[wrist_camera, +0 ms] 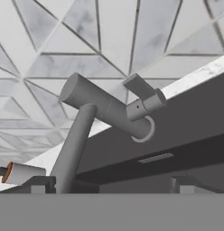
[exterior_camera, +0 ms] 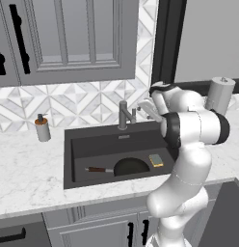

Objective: Pick the pan and sponge and place them into the sink. Then turn on the water.

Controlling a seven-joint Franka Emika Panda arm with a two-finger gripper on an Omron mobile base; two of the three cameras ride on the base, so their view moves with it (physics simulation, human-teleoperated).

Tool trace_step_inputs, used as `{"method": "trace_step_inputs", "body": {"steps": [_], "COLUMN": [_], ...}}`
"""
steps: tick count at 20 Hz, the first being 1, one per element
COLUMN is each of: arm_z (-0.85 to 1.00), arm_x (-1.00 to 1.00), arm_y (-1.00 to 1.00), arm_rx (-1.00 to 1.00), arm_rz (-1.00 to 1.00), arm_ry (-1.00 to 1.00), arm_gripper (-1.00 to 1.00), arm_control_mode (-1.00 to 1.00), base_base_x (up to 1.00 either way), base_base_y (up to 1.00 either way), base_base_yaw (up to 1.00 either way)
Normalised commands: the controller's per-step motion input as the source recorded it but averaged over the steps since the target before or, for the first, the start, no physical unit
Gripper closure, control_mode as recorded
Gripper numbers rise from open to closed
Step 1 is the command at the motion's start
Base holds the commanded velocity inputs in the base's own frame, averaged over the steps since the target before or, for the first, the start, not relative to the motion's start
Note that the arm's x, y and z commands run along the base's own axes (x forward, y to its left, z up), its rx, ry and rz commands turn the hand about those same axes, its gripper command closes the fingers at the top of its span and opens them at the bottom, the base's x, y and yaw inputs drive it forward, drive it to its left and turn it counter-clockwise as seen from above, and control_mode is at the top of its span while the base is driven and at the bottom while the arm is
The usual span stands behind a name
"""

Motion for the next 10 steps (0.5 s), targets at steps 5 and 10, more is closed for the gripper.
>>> {"method": "trace_step_inputs", "body": {"steps": [5,10], "arm_z": [-0.2,-0.19], "arm_x": [0.28,0.27], "arm_y": [0.0,0.0], "arm_rx": [0.0,0.0], "arm_rz": [0.0,0.0], "arm_ry": [0.0,0.0], "arm_gripper": [-1.0,-1.0], "arm_control_mode": [-1.0,-1.0], "base_base_x": [0.0,0.0], "base_base_y": [0.0,0.0], "base_base_yaw": [0.0,0.0]}}
